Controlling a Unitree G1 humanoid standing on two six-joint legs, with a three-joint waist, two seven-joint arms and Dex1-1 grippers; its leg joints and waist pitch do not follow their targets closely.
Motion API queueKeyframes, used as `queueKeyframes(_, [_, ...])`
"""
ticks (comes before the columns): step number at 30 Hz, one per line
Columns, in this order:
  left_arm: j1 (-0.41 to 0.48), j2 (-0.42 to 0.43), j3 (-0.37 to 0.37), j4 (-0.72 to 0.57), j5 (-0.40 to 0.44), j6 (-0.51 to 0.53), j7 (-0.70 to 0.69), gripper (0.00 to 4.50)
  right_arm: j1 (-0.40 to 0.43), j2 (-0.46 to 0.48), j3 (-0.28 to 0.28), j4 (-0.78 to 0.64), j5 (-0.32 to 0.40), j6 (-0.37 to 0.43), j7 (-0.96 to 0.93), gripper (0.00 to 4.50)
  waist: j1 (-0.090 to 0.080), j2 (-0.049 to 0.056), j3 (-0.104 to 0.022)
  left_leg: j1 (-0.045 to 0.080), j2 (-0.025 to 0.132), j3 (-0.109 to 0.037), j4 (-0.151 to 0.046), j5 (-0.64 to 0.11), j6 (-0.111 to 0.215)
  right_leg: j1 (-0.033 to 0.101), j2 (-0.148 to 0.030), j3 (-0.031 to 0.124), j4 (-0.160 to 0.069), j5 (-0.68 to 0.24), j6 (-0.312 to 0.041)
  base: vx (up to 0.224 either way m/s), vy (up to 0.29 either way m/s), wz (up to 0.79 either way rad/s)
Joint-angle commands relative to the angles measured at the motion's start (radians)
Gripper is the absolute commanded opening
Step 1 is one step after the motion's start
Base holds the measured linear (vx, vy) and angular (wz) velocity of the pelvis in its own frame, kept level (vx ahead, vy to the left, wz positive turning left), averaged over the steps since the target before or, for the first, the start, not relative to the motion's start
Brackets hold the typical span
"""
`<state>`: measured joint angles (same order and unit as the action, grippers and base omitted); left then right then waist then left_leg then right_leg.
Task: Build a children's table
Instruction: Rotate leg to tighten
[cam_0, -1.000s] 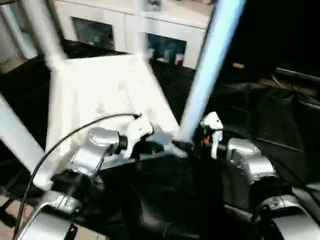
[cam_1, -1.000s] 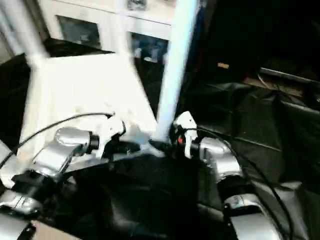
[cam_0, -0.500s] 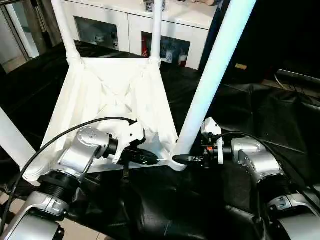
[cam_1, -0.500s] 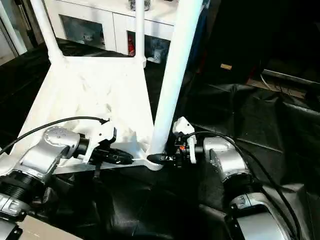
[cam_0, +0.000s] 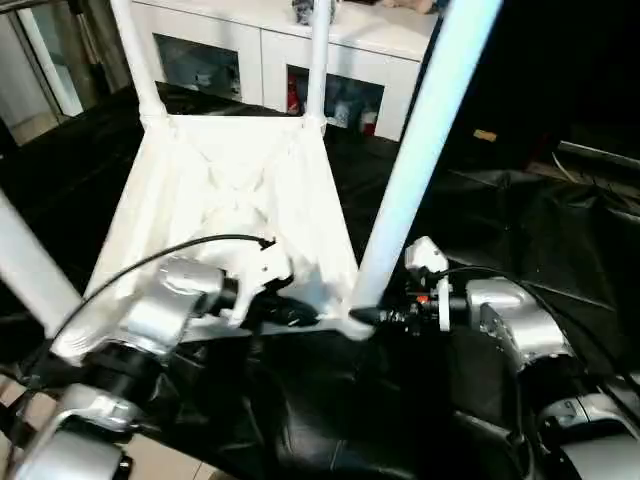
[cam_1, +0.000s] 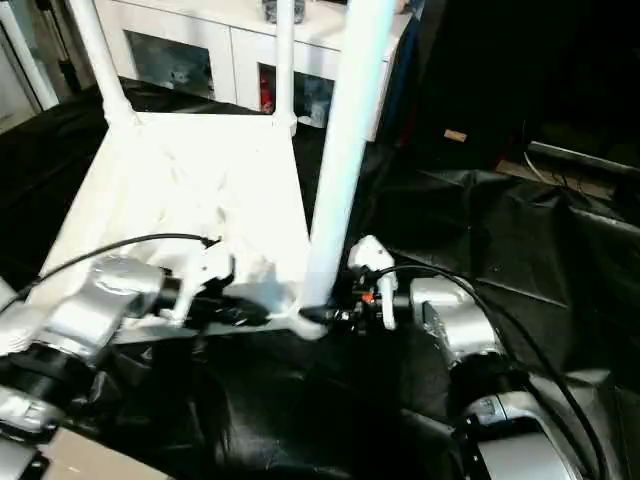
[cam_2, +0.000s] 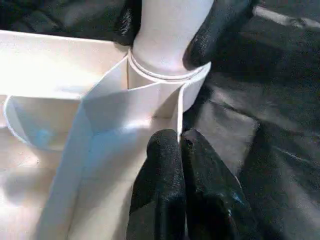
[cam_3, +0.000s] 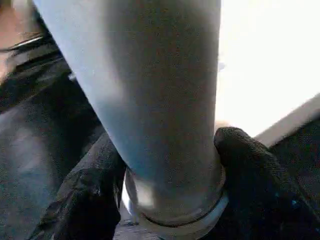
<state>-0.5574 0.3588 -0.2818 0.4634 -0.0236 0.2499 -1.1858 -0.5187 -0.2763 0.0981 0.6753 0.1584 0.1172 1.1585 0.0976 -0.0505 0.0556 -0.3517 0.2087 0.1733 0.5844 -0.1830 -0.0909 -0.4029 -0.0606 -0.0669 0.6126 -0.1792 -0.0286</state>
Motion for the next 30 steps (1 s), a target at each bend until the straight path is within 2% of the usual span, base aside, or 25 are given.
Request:
queueKeyframes(1, [-0.057, -0.065, 0.018, 0.009, 0.006, 0.010, 0.109, 0.00, 0.003, 0.065, 0.010, 0.027, -0.006, -0.001, -0.091, 2.50, -0.006, 0.003, -0.059, 0.008, 0.025, -0.004, -0.070, -0.217, 0.011, 0.046, -0.081, 0.048, -0.087, -0.342, -0.163, 0.000, 0.000, 0.00])
queueKeyframes(2, [-0.076, -0.099, 0.025, 0.031, 0.014, 0.021, 0.167, 0.00, 0.001, 0.103, -0.005, 0.053, -0.012, -0.012, -0.179, 2.48, -0.010, 0.001, -0.060, 0.007, 0.024, -0.005, -0.069, -0.220, 0.011, 0.047, -0.081, 0.047, -0.088, -0.355, -0.156, 0.000, 0.000, 0.00])
queueKeyframes(3, [-0.076, -0.099, 0.025, 0.031, 0.014, 0.021, 0.167, 0.00, 0.001, 0.103, -0.005, 0.053, -0.012, -0.012, -0.179, 2.48, -0.012, 0.001, -0.060, 0.006, 0.023, -0.004, -0.069, -0.221, 0.009, 0.045, -0.081, 0.048, -0.089, -0.359, -0.154, 0.000, 0.000, 0.00])
queueKeyframes(5, [-0.095, -0.140, 0.031, 0.053, 0.025, 0.032, 0.238, 0.00, -0.004, 0.156, -0.027, 0.081, -0.018, -0.017, -0.299, 2.47, -0.015, 0.001, -0.061, 0.001, 0.023, -0.007, -0.071, -0.216, 0.008, 0.051, -0.082, 0.046, -0.088, -0.363, -0.147, 0.000, 0.000, 0.00])
queueKeyframes(6, [-0.103, -0.162, 0.034, 0.062, 0.029, 0.039, 0.271, 0.00, -0.005, 0.186, -0.037, 0.092, -0.017, -0.021, -0.353, 2.47, -0.018, 0.001, -0.060, 0.002, 0.023, -0.006, -0.071, -0.214, 0.008, 0.047, -0.081, 0.047, -0.089, -0.361, -0.145, 0.000, 0.000, 0.00])
queueKeyframes(7, [-0.109, -0.178, 0.035, 0.067, 0.031, 0.046, 0.292, 0.00, -0.004, 0.212, -0.040, 0.096, -0.018, -0.025, -0.392, 2.47, -0.021, 0.002, -0.061, 0.006, 0.022, -0.006, -0.070, -0.221, 0.003, 0.045, -0.082, 0.047, -0.091, -0.371, -0.145, 0.000, 0.000, 0.00])
queueKeyframes(9, [-0.114, -0.191, 0.032, 0.073, 0.035, 0.048, 0.316, 0.00, -0.008, 0.241, -0.044, 0.109, -0.030, -0.026, -0.455, 2.47, -0.024, 0.005, -0.061, 0.005, 0.022, -0.007, -0.072, -0.220, 0.003, 0.044, -0.080, 0.047, -0.091, -0.363, -0.145, 0.000, 0.000, 0.00])
queueKeyframes(10, [-0.117, -0.207, 0.027, 0.078, 0.044, 0.050, 0.339, 0.00, -0.015, 0.289, -0.041, 0.121, -0.049, -0.040, -0.527, 2.47, -0.027, 0.004, -0.061, 0.005, 0.022, -0.008, -0.072, -0.227, 0.004, 0.044, -0.079, 0.047, -0.090, -0.354, -0.149, 0.000, 0.000, 0.00])
queueKeyframes(11, [-0.116, -0.209, 0.026, 0.078, 0.047, 0.050, 0.342, 0.00, -0.016, 0.297, -0.040, 0.122, -0.052, -0.042, -0.536, 2.47, -0.028, 0.008, -0.062, 0.005, 0.022, -0.008, -0.072, -0.227, 0.003, 0.043, -0.080, 0.047, -0.089, -0.346, -0.153, 0.000, 0.000, 0.00])
queueKeyframes(12, [-0.116, -0.211, 0.026, 0.078, 0.048, 0.050, 0.344, 0.00, -0.017, 0.303, -0.039, 0.123, -0.055, -0.045, -0.544, 2.47, -0.035, 0.006, -0.061, 0.000, 0.020, -0.009, -0.074, -0.232, 0.003, 0.046, -0.078, 0.046, -0.089, -0.342, -0.153, 0.000, 0.000, 0.00])
queueKeyframes(14, [-0.110, -0.208, 0.015, 0.074, 0.060, 0.048, 0.338, 0.00, -0.025, 0.317, -0.037, 0.130, -0.057, -0.070, -0.537, 3.16, -0.036, 0.007, -0.062, 0.004, 0.021, -0.007, -0.072, -0.236, 0.011, 0.044, -0.079, 0.048, -0.091, -0.336, -0.156, 0.000, 0.000, 0.00])
queueKeyframes(18, [-0.106, -0.201, 0.007, 0.075, 0.063, 0.044, 0.332, 0.00, -0.031, 0.320, -0.047, 0.135, -0.043, -0.076, -0.523, 3.30, -0.039, 0.010, -0.059, 0.003, 0.023, -0.008, -0.075, -0.245, 0.014, 0.046, -0.078, 0.048, -0.090, -0.327, -0.165, 0.000, 0.000, 0.00])
queueKeyframes(19, [-0.106, -0.201, 0.007, 0.075, 0.063, 0.044, 0.332, 0.00, -0.031, 0.320, -0.047, 0.135, -0.043, -0.076, -0.523, 3.50, -0.040, 0.009, -0.060, 0.004, 0.023, -0.007, -0.074, -0.249, 0.015, 0.045, -0.078, 0.049, -0.090, -0.324, -0.167, 0.000, 0.000, 0.00])
queueKeyframes(20, [-0.104, -0.197, 0.005, 0.073, 0.064, 0.039, 0.320, 0.00, -0.031, 0.316, -0.046, 0.129, -0.039, -0.073, -0.510, 3.50, -0.040, 0.007, -0.060, 0.004, 0.023, -0.007, -0.075, -0.249, 0.016, 0.046, -0.078, 0.048, -0.090, -0.325, -0.167, 0.000, 0.000, 0.00])
queueKeyframes(24, [-0.088, -0.156, -0.009, 0.053, 0.051, 0.004, 0.228, 0.00, -0.013, 0.258, -0.018, 0.078, -0.040, -0.076, -0.395, 3.67, -0.040, 0.005, -0.060, 0.001, 0.023, -0.007, -0.075, -0.240, 0.025, 0.048, -0.079, 0.049, -0.089, -0.316, -0.166, 0.000, 0.000, 0.00])
queueKeyframes(25, [-0.081, -0.138, -0.013, 0.043, 0.042, -0.003, 0.190, 0.00, -0.004, 0.231, -0.008, 0.056, -0.034, -0.072, -0.339, 3.67, -0.039, 0.010, -0.061, 0.001, 0.024, -0.007, -0.074, -0.231, 0.030, 0.049, -0.080, 0.051, -0.087, -0.297, -0.171, 0.000, 0.000, 0.00])
queueKeyframes(26, [-0.070, -0.111, -0.019, 0.031, 0.029, -0.035, 0.130, 0.00, 0.009, 0.190, 0.007, 0.021, -0.021, -0.066, -0.252, 3.67, -0.036, 0.008, -0.065, 0.002, 0.024, -0.007, -0.071, -0.212, 0.039, 0.053, -0.079, 0.050, -0.084, -0.255, -0.178, 0.000, 0.000, 0.00])
queueKeyframes(27, [-0.069, -0.109, -0.019, 0.030, 0.029, -0.036, 0.128, 0.00, 0.010, 0.188, 0.007, 0.019, -0.020, -0.066, -0.248, 3.67, -0.034, 0.008, -0.065, 0.001, 0.024, -0.006, -0.069, -0.198, 0.047, 0.054, -0.078, 0.051, -0.080, -0.223, -0.184, 0.000, 0.000, 0.00])
queueKeyframes(28, [-0.063, -0.096, -0.021, 0.022, 0.021, -0.036, 0.100, 0.00, 0.014, 0.169, 0.013, 0.006, -0.015, -0.061, -0.210, 3.67, -0.034, 0.011, -0.067, 0.002, 0.026, -0.004, -0.069, -0.166, 0.055, 0.053, -0.078, 0.051, -0.071, -0.148, -0.214, 0.000, 0.000, 0.00])
queueKeyframes(29, [-0.062, -0.092, -0.022, 0.021, 0.020, -0.039, 0.093, 0.00, 0.016, 0.163, 0.015, 0.003, -0.014, -0.060, -0.198, 3.67, -0.034, 0.011, -0.067, 0.002, 0.026, -0.004, -0.069, -0.166, 0.055, 0.053, -0.078, 0.051, -0.071, -0.148, -0.214, 0.000, 0.000, 0.00])
queueKeyframes(30, [-0.050, -0.061, -0.026, 0.010, 0.008, -0.053, 0.037, 0.00, 0.026, 0.112, 0.034, -0.025, -0.006, -0.048, -0.104, 3.67, -0.031, 0.012, -0.068, 0.002, 0.026, -0.003, -0.067, -0.147, 0.065, 0.057, -0.076, 0.050, -0.065, -0.103, -0.236, 0.000, 0.000, 0.00])
